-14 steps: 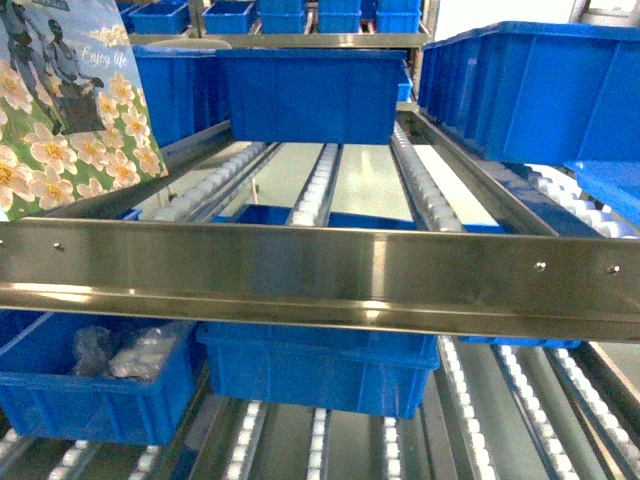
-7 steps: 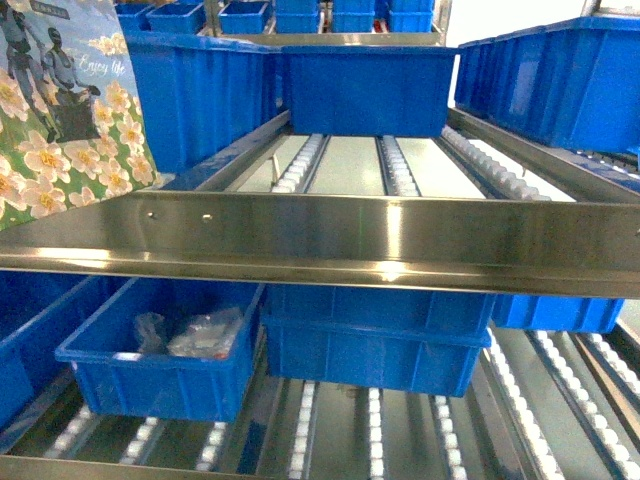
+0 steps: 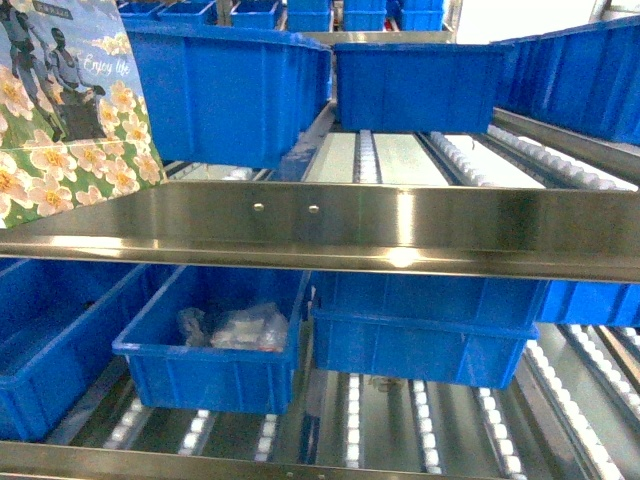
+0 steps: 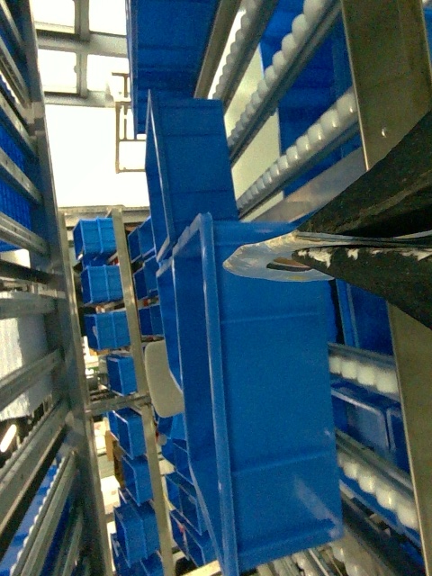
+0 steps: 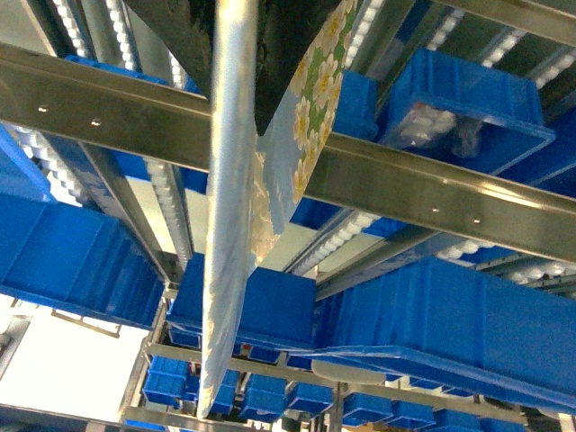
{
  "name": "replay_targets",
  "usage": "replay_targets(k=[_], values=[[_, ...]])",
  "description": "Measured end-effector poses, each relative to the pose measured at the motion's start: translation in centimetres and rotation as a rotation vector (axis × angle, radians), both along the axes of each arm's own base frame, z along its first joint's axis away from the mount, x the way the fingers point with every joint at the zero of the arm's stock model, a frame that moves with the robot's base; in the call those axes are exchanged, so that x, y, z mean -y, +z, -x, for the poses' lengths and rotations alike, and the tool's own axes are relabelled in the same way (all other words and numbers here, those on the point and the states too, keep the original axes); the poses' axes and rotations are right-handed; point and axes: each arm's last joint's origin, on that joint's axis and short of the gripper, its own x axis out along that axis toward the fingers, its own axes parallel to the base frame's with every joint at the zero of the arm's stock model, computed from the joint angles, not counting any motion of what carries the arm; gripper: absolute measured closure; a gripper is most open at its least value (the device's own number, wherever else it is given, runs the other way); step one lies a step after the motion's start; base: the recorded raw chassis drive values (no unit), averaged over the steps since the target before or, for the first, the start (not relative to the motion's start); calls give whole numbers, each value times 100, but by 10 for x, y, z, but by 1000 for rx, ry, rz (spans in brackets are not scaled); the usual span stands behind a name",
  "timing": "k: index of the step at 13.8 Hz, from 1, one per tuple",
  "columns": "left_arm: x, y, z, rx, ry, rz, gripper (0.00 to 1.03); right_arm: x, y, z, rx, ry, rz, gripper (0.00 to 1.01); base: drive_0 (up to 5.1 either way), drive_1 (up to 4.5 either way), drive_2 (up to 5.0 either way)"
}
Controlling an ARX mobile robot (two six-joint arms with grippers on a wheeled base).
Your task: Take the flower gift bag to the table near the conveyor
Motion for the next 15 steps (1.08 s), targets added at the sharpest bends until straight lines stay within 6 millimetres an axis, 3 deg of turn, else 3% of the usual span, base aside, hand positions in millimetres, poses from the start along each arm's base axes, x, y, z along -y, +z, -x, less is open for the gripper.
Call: replay_targets(k=[15], values=[[0,0,0,5,0,1,101,0,0,0,1,0,0,99,-487,216,274]])
